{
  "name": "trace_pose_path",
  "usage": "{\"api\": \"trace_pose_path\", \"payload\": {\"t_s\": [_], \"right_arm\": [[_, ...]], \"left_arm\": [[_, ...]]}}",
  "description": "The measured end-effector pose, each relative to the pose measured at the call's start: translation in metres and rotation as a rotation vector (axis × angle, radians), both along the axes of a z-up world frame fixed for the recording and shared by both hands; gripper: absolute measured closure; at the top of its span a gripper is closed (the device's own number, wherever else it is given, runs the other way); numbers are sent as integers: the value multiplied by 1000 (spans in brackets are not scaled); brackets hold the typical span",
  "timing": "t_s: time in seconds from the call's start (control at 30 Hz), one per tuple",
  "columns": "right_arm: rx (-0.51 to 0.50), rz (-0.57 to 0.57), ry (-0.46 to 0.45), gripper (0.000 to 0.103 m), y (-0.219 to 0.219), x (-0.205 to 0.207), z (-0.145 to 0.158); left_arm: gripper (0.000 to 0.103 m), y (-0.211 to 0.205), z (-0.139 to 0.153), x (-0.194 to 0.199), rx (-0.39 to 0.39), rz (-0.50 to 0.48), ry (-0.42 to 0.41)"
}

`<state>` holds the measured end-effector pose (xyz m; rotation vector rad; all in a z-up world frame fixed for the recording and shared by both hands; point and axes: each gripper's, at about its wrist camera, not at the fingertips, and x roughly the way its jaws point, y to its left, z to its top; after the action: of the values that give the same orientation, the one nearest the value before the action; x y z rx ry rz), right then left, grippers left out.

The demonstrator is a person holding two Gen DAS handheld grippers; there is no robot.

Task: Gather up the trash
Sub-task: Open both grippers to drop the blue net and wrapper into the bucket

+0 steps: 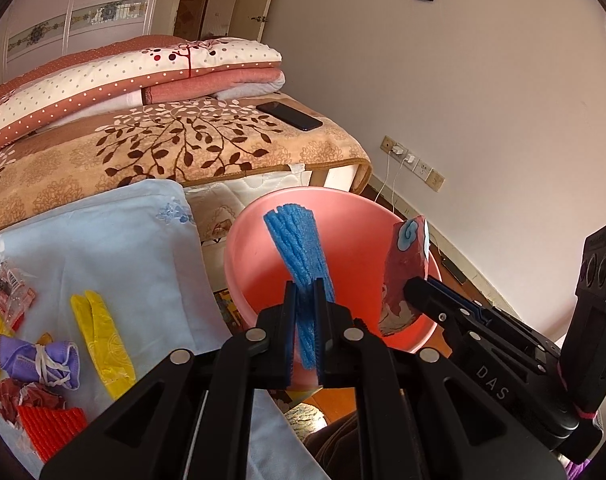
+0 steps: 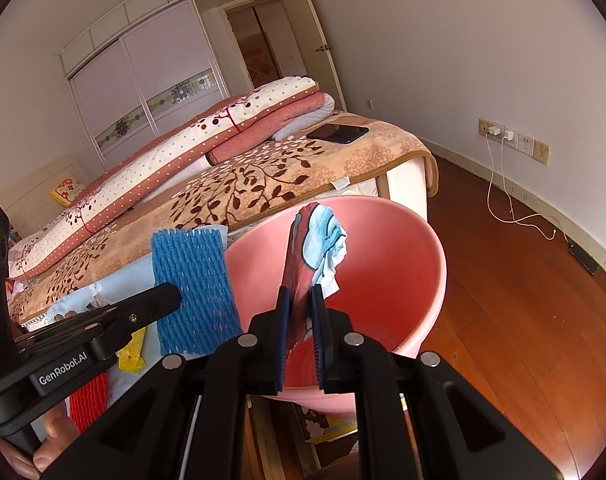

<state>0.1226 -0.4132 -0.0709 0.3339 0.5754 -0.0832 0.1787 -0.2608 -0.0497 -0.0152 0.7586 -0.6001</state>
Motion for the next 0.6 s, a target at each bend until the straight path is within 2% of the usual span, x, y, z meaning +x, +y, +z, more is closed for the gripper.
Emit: {"api": "trace_pose_path", "payload": {"t_s": [0.3, 0.33, 0.37, 0.43, 0.6], "right_arm": [[10, -19, 19, 93, -9, 4, -8], [10, -20, 20, 93, -9, 5, -9], [11, -20, 20, 93, -9, 6, -9], [13, -23, 18, 93, -10, 6, -10], [13, -35, 18, 92, -11, 6, -11]], "left_arm": [[95, -8, -12, 6, 1, -21, 26], [93, -8, -13, 6, 2, -21, 30], [84, -8, -13, 7, 4, -19, 35], [74, -7, -15, 8, -2, -13, 49], [73, -6, -15, 6, -6, -7, 61]]}}
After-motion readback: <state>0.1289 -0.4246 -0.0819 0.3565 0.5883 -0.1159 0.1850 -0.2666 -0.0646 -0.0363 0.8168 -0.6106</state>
